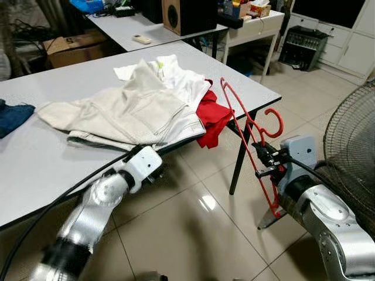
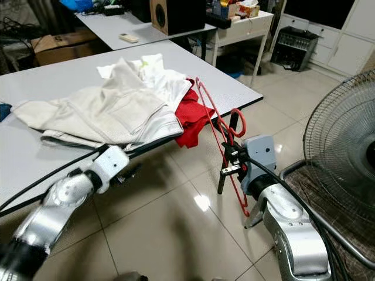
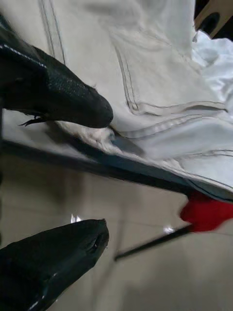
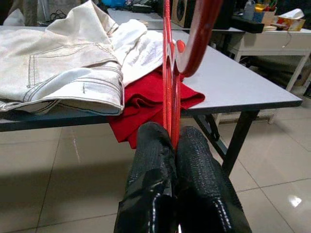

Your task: Hang hanger

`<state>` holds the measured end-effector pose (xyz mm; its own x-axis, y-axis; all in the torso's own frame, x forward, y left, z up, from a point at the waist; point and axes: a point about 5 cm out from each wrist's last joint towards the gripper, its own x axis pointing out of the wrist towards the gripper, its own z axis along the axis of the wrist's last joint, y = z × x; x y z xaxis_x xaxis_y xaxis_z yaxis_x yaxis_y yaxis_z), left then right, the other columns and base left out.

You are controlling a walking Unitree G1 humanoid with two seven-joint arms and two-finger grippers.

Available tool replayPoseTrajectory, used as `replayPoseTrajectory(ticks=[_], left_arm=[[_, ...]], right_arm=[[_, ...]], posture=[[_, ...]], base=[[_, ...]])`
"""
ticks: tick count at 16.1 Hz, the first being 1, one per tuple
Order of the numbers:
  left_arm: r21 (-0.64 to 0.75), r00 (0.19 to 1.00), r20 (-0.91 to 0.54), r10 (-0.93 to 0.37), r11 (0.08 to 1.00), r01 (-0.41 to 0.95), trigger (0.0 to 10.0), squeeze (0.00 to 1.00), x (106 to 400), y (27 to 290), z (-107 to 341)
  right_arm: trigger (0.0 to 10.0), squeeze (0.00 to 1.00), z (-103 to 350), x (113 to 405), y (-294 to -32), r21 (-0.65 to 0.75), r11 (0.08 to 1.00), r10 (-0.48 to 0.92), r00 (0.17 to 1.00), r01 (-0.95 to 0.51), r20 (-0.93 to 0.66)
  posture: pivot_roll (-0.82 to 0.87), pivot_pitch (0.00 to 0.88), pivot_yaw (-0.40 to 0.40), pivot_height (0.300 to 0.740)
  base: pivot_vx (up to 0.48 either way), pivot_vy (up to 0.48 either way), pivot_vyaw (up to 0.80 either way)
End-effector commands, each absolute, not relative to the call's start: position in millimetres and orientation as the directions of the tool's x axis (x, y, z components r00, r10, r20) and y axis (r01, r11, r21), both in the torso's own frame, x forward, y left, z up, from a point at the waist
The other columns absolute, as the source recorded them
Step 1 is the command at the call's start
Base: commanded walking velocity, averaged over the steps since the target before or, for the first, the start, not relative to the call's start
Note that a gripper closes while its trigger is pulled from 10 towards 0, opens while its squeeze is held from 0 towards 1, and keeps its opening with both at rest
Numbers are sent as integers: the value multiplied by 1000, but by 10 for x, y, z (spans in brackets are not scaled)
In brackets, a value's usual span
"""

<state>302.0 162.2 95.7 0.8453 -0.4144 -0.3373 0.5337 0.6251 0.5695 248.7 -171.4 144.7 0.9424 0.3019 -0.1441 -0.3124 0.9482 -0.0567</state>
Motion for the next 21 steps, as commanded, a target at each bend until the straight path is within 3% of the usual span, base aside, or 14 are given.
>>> replayPoseTrajectory(ticks=[1,2,5,6,7,11,17,18,19,20,21], left_arm=[[599,851,-326,-411,607,523,10000,0,3094,1618,975],[588,852,-314,-419,619,521,9412,0,3147,1600,977],[570,852,-293,-434,636,520,2980,0,3252,1526,951],[582,851,-301,-431,624,521,196,0,3273,1519,924],[610,862,-312,-399,611,504,0,0,3307,1561,885],[656,907,-292,-303,627,420,0,0,3405,1755,919],[674,903,-280,-325,604,426,0,0,3301,1868,963],[673,904,-275,-329,605,425,549,0,3267,1876,966],[680,907,-267,-325,603,416,4549,0,3235,1883,963],[685,910,-263,-322,601,411,4549,0,3227,1887,961],[694,918,-252,-306,604,392,10000,0,3220,1901,959]], right_arm=[[10000,0,1499,2521,-1694,-62,948,303,945,-312,-121],[10000,0,1503,2511,-1662,-65,943,318,940,-328,-123],[10000,0,1498,2472,-1699,-75,944,311,941,-323,-132],[10000,0,1501,2472,-1715,-75,945,306,943,-317,-132],[10000,0,1505,2465,-1713,-79,945,305,943,-316,-132],[10000,0,1510,2431,-1736,-84,948,295,946,-307,-134],[10000,0,1496,2417,-1735,-78,951,287,948,-299,-137],[10000,0,1493,2423,-1728,-75,951,287,948,-299,-136],[10000,0,1487,2431,-1716,-71,950,292,947,-303,-136],[10000,0,1485,2433,-1710,-70,950,294,946,-305,-136],[10000,0,1482,2437,-1698,-68,948,299,944,-310,-137]], posture=[[-120,0,14,705],[-129,0,17,705],[-154,0,26,705],[-160,0,27,705],[-173,0,34,705],[-183,0,43,705],[-169,0,49,705],[-161,0,44,705],[-152,0,39,705],[-149,0,36,705],[-146,0,33,705]], base=[[0,0,0],[0,0,0],[0,0,0],[0,0,0],[0,0,0],[0,0,0],[0,0,0],[0,0,0],[0,0,0],[0,0,0],[0,0,0]])
